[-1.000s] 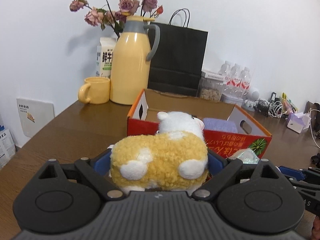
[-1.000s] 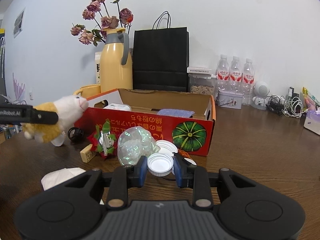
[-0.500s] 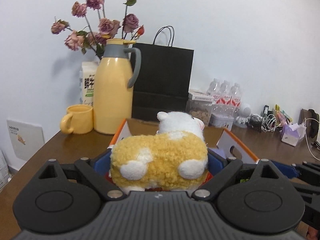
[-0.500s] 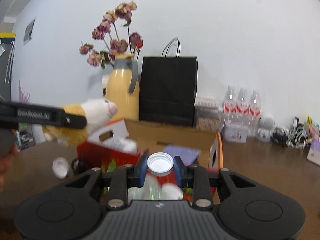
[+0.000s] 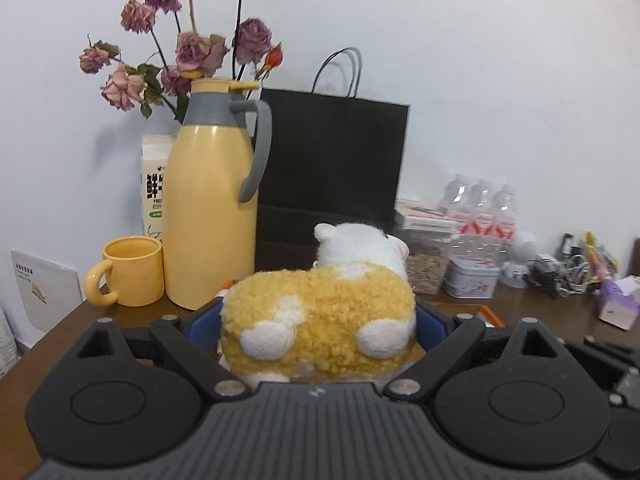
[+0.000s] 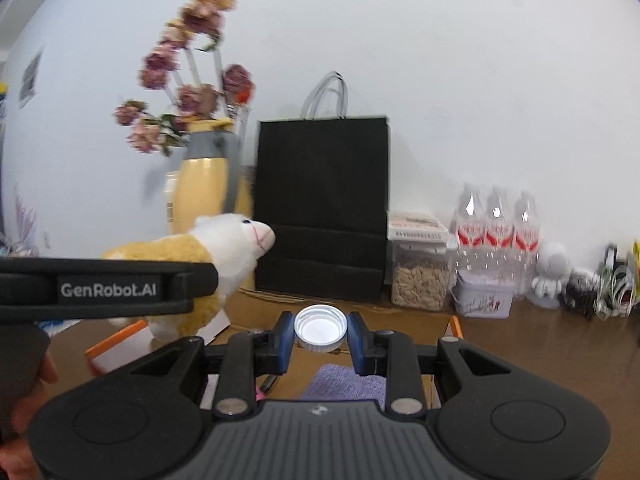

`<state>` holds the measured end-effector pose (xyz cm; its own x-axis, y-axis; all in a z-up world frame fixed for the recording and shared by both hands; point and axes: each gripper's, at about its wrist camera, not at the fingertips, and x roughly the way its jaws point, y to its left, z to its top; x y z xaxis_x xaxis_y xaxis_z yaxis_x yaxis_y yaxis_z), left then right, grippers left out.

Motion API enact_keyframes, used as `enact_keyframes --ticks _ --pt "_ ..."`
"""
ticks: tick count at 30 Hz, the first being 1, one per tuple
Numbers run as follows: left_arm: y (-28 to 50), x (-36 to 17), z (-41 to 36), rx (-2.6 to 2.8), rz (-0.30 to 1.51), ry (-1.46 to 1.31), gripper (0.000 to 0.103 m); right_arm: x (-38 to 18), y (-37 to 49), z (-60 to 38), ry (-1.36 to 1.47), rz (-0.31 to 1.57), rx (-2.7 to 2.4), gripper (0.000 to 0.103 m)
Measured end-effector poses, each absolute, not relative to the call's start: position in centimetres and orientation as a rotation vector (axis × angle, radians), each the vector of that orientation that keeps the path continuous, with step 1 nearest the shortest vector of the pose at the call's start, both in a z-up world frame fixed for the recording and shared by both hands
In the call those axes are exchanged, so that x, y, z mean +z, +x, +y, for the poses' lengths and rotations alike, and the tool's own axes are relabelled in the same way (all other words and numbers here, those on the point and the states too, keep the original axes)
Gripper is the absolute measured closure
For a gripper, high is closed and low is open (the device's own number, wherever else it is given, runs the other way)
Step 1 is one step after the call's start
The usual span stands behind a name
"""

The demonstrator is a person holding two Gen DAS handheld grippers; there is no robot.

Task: Organize objects
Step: 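Carry the plush toy and white lid into the box and release both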

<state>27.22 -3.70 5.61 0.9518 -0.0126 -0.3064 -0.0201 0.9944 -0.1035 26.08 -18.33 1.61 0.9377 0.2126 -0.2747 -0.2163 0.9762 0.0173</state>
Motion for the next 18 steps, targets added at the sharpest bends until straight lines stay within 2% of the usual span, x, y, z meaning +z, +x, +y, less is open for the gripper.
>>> enact_keyframes --ticks 6,12,17,18 --pt "29.3 3.0 -3.5 0.015 0.374 -0.082 0.008 -0.9 28.4 -18.9 0.009 0.357 0.203 0.076" --pt "29.1 2.6 -3.6 0.013 0.375 -0.073 0.008 -1.3 27.9 -18.7 -0.002 0.359 0.206 0.076" --pt "28.9 2.6 -3.4 0.018 0.364 -0.076 0.003 -1.3 27.9 -18.8 -0.003 0.368 0.2 0.075" --pt "28.8 2.6 -3.3 0.018 0.362 -0.08 0.002 -1.4 27.8 -18.8 -0.002 0.371 0.194 0.071"
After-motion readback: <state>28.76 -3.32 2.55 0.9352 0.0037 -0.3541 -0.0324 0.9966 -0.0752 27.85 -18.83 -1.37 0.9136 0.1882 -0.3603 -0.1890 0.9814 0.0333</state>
